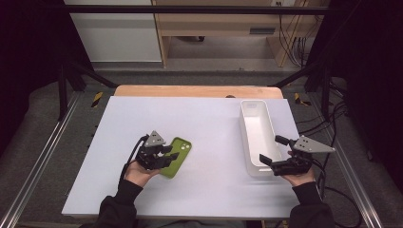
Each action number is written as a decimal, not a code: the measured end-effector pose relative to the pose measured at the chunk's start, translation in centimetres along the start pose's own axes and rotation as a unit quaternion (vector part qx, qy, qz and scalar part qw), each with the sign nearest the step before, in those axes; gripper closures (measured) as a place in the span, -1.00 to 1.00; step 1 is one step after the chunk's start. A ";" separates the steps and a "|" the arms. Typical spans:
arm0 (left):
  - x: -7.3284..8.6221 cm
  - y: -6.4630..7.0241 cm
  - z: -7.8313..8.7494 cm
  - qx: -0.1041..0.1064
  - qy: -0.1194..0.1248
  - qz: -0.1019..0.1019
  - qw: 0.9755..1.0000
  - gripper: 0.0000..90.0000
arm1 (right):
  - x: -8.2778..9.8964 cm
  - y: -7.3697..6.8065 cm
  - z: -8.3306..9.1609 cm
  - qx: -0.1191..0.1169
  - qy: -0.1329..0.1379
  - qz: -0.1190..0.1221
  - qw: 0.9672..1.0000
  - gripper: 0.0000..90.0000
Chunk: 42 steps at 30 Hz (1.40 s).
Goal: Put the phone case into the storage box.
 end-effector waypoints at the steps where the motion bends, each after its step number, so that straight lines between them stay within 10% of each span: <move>1: -0.1 -0.1 0.1 -0.006 0.004 0.003 1.000 0.18 | 0.0 0.0 0.0 0.000 0.000 0.000 1.000 -1.00; 24: -0.6 -3.0 0.4 -0.063 0.015 0.039 0.997 -0.90 | 0.0 0.0 -0.1 0.000 -0.001 0.001 1.000 -1.00; 42: 0.5 -4.2 -1.2 -0.066 -0.009 0.043 0.997 -1.00 | 0.0 0.0 0.0 -0.001 0.000 0.000 1.000 -1.00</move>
Point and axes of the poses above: each handheld gripper's, and its own axes: z roughly backward along the jaws, x roughly out of its underside, y roughly to its right, the point moved 3 cm from there along -z, roughly forward along the jaws, and after that the axes turned 9 degrees about y, right-handed, at the moved point
